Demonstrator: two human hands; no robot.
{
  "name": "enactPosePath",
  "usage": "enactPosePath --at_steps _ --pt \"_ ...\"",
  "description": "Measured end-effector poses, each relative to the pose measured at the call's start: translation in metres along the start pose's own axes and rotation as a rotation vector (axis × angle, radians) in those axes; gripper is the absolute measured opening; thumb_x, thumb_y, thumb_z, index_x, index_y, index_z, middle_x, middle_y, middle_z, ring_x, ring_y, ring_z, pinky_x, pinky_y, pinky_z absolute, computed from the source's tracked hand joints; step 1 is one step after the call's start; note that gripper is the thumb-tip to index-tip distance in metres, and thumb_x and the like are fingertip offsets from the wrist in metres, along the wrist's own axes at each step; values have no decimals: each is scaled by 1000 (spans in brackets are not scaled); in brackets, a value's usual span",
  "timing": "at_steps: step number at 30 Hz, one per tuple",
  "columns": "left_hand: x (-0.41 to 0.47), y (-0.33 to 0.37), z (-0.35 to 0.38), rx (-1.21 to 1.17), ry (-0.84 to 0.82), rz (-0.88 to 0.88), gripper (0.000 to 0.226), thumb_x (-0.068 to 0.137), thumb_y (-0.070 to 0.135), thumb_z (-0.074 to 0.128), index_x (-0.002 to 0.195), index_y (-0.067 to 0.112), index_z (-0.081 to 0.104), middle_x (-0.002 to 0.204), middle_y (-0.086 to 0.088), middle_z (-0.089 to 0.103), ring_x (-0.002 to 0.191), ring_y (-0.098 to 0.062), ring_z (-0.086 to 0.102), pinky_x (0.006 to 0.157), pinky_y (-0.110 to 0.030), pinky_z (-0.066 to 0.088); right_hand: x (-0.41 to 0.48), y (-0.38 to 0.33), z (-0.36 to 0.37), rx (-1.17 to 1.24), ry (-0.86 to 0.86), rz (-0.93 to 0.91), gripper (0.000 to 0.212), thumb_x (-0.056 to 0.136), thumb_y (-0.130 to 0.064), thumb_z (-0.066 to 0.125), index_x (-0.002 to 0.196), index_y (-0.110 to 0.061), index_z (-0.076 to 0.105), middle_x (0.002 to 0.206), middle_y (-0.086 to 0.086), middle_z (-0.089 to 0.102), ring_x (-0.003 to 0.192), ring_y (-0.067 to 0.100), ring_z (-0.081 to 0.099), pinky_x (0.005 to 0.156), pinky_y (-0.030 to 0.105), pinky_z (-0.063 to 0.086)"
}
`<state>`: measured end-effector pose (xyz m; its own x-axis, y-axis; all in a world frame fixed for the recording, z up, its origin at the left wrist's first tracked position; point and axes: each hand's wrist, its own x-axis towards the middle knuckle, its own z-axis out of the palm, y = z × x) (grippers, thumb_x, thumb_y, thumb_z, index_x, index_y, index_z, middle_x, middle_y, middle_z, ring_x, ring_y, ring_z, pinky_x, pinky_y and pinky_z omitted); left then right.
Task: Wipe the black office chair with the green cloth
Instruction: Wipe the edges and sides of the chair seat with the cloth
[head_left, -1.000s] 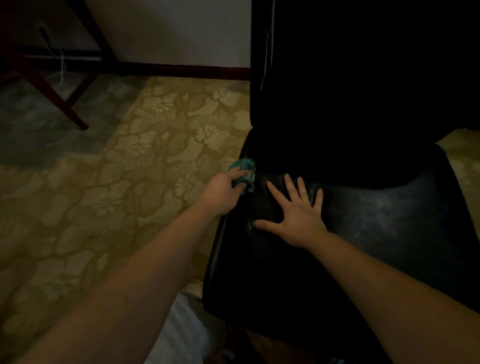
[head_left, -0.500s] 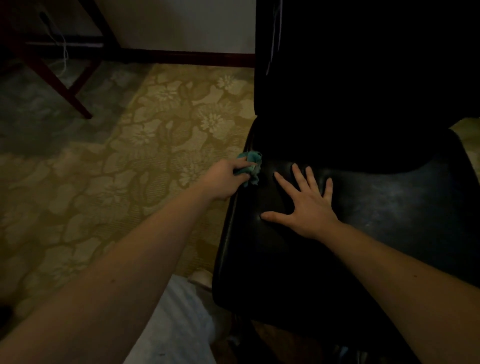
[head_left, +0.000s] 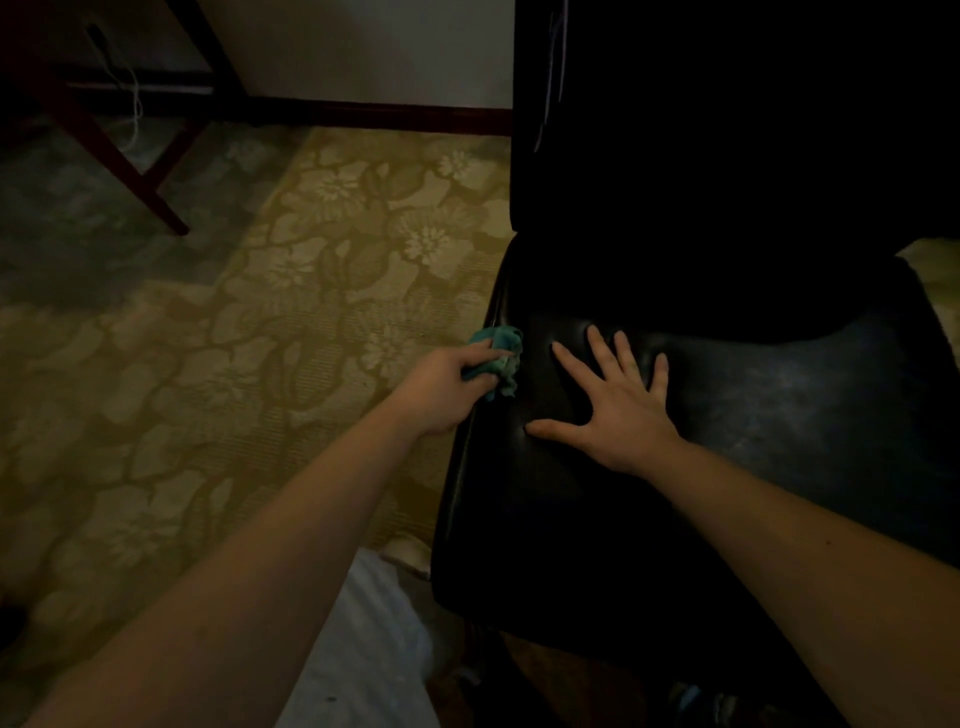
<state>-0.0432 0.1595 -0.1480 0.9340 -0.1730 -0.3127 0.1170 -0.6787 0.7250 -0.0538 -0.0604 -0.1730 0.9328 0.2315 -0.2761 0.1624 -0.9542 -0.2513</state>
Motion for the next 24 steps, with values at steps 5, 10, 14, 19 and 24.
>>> enactPosePath --at_steps 5,10,14,19,24 --pt "16 11 -1 -40 38 -35 40 99 15 57 138 25 58 152 5 45 140 -15 41 112 -22 31 5 -3 -3 26 -8 35 104 63 -94 36 149 -51 -4 161 -7 -20 146 20 -23 112 57 -17" --pt "-18 -5 10 -83 61 -18 39 99 12 57 135 26 61 152 7 44 141 -11 37 113 -18 25 6 -5 -2 25 -15 46 106 61 -95 35 149 -51 -3 161 -7 -20 146 20 -22 112 57 -17" --pt "-14 -11 10 -67 58 -8 39 98 12 59 135 25 61 152 7 44 141 -11 37 112 -17 24 6 -2 0 26 1 28 106 60 -95 34 149 -51 -4 161 -6 -20 146 20 -23 112 57 -18" --pt "12 -1 4 -63 66 4 39 98 12 58 136 23 60 153 5 43 140 -12 40 109 -17 28 8 -5 -3 49 -4 51 105 63 -93 38 150 -50 -1 161 -6 -19 146 20 -23 113 57 -17" --pt "9 -1 3 -102 76 -56 38 99 15 58 135 28 60 151 4 47 138 -15 43 107 -18 32 14 -9 -7 57 -13 89 105 63 -93 39 150 -50 -2 161 -7 -20 146 20 -22 113 58 -15"
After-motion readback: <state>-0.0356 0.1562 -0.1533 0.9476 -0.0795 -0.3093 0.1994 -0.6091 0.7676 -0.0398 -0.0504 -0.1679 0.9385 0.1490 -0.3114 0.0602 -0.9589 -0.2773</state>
